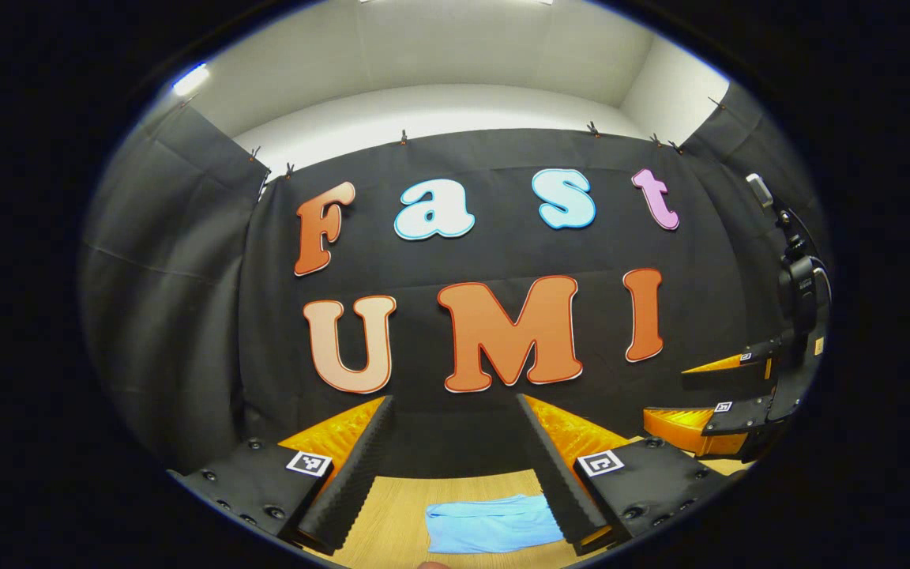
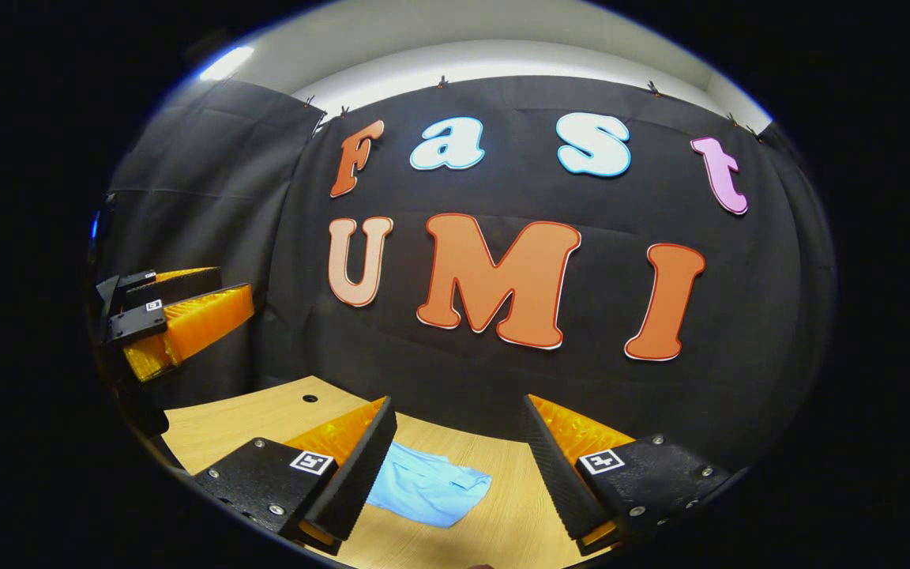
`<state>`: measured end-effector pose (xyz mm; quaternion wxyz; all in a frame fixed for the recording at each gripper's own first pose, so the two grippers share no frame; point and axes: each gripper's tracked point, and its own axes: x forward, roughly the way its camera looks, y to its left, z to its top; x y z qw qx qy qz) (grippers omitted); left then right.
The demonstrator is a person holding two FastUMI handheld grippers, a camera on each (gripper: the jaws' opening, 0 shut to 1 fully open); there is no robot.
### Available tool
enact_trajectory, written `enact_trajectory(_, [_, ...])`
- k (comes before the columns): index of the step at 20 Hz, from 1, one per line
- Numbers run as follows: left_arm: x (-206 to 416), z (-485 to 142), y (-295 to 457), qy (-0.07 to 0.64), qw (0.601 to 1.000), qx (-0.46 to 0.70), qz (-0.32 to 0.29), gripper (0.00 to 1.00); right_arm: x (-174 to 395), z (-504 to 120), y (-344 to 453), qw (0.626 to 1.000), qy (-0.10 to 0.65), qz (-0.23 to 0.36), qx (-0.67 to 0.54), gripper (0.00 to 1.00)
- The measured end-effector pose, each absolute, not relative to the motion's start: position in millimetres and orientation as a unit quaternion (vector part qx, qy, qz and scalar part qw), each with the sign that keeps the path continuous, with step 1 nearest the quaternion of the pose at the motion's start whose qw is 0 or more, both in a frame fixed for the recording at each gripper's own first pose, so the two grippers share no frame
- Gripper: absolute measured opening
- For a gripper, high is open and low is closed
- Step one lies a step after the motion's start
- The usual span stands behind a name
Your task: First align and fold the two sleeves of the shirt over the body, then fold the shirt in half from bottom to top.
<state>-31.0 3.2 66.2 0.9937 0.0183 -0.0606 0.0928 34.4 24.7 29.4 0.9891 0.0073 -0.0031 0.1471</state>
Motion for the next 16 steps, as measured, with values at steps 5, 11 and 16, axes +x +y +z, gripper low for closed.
enact_trajectory(5, [-28.7, 69.7, 2.5, -0.063, 0.994, 0.014, 0.087, 0.96, 33.5, 36.0, 23.4, 0.990, -0.013, 0.142, 0.001, 0.97])
enact_trajectory(11, [-23.0, 60.1, -0.5, -0.044, 0.996, 0.004, 0.079, 0.96, 29.1, 28.0, 29.7, 0.989, -0.001, 0.146, 0.006, 0.97])
enact_trajectory(16, [-16.1, 50.9, 0.0, -0.036, 0.997, 0.009, 0.072, 0.97, 33.0, 16.6, 30.6, 0.991, 0.012, 0.132, 0.011, 0.97])
